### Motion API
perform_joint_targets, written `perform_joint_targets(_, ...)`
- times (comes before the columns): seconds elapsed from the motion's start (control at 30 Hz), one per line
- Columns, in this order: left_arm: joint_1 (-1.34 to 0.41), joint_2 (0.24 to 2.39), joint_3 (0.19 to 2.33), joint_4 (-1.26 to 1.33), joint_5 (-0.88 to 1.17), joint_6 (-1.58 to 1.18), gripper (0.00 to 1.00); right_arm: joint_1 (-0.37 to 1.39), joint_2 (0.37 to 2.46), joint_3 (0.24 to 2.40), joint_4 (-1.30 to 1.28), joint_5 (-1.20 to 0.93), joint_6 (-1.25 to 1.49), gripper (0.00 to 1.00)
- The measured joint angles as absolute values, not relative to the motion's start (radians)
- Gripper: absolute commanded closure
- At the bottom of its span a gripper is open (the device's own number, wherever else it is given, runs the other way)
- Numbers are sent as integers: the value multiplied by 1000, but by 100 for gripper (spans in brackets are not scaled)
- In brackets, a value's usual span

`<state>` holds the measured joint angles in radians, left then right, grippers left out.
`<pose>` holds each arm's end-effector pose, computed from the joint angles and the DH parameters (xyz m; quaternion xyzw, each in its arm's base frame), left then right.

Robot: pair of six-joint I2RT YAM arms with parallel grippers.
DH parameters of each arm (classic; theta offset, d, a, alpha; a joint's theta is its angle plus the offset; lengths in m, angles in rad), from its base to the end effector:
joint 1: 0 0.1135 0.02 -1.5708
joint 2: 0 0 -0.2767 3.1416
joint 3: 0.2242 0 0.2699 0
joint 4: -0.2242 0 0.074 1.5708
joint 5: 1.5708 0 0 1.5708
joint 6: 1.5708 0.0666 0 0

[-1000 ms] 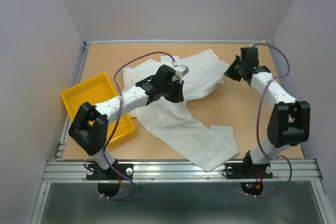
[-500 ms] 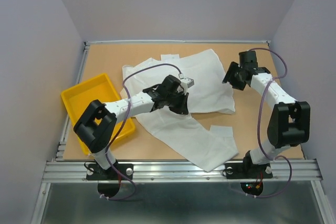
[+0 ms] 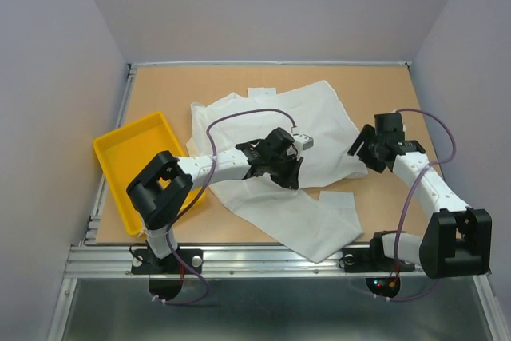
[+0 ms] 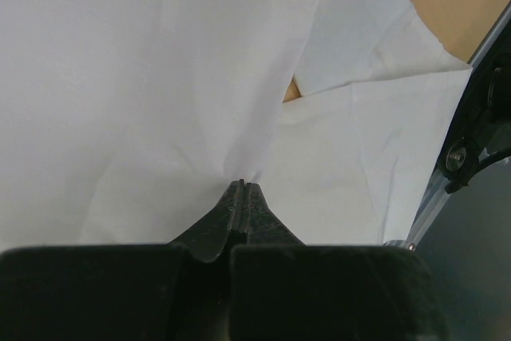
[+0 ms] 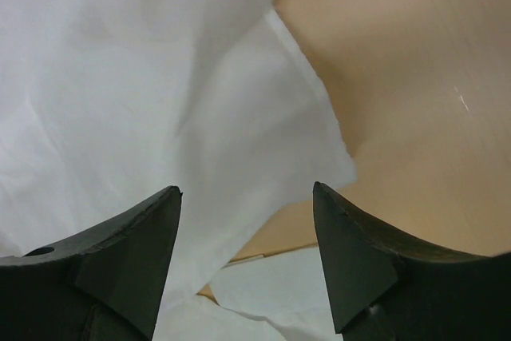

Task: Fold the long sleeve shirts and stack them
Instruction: Flatten the shirt out

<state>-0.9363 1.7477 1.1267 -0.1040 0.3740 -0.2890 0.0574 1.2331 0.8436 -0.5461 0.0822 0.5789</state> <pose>0.2290 -0.3522 0.1914 0.3573 0.8252 -0.3706 0.2324 0.2777 0.0105 0.2172 0.2571 0.9138 0.0605 0.3086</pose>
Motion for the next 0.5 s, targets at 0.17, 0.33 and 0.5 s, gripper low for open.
perform_joint_targets(0.17, -939, 1748, 1132, -102, 358, -294, 100, 21, 1140, 725, -588, 123, 711, 41)
perform_joint_targets(0.33, -942, 1748, 1133, -102, 354, -297, 100, 12, 1126, 715, -592, 131, 802, 48)
perform_joint_targets(0.5, -942, 1748, 1134, -102, 349, -298, 100, 12, 1176, 678, -559, 105, 885, 51)
